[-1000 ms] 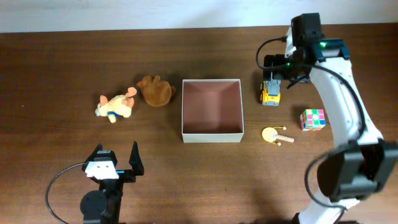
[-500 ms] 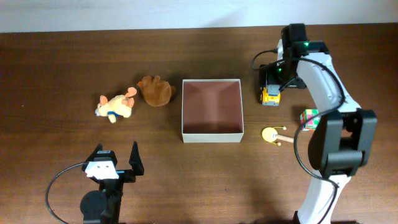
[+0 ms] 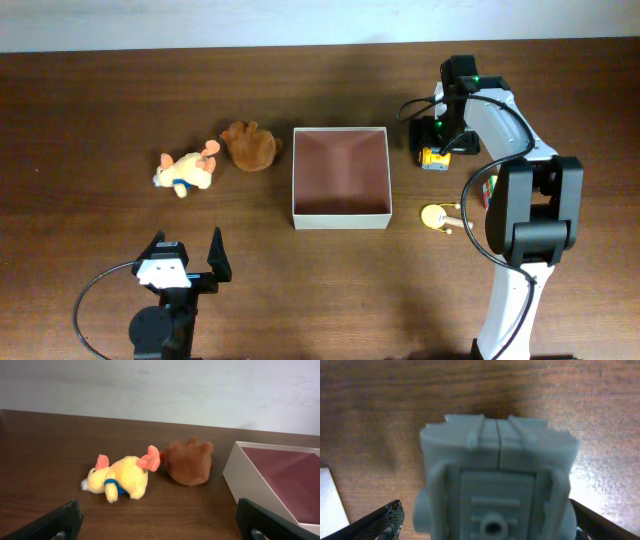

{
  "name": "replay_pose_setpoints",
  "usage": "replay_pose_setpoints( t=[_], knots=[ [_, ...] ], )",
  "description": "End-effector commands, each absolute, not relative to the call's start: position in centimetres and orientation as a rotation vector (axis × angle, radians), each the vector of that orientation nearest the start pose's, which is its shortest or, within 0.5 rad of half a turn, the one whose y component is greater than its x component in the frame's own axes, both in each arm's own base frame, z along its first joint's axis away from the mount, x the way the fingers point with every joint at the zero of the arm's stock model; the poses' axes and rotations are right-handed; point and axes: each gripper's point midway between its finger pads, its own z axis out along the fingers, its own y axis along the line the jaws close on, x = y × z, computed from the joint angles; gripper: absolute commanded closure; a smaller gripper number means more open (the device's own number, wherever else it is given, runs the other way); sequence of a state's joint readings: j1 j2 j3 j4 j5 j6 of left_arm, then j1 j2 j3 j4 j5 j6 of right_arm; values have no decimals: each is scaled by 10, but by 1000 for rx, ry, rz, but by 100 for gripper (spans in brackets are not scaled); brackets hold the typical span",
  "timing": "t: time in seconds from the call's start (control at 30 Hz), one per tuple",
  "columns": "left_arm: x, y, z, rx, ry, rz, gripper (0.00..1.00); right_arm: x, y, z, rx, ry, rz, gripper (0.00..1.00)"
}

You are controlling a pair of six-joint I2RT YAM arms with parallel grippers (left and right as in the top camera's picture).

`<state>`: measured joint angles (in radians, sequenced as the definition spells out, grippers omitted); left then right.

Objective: Pack container
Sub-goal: 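Move the right gripper over the yellow-grey toy truck and lower, then close the right gripper on the toy truck and lift it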

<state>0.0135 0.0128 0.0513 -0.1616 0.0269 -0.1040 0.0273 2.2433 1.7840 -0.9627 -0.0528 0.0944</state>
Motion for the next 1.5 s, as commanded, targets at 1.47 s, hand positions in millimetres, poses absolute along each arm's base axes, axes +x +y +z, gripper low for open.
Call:
replay_pose_setpoints(
  t=[1.47],
  knots=[
    [242, -2, 156, -61, 1690, -85, 1, 462, 26, 15, 86, 3047, 137, 44]
  ],
)
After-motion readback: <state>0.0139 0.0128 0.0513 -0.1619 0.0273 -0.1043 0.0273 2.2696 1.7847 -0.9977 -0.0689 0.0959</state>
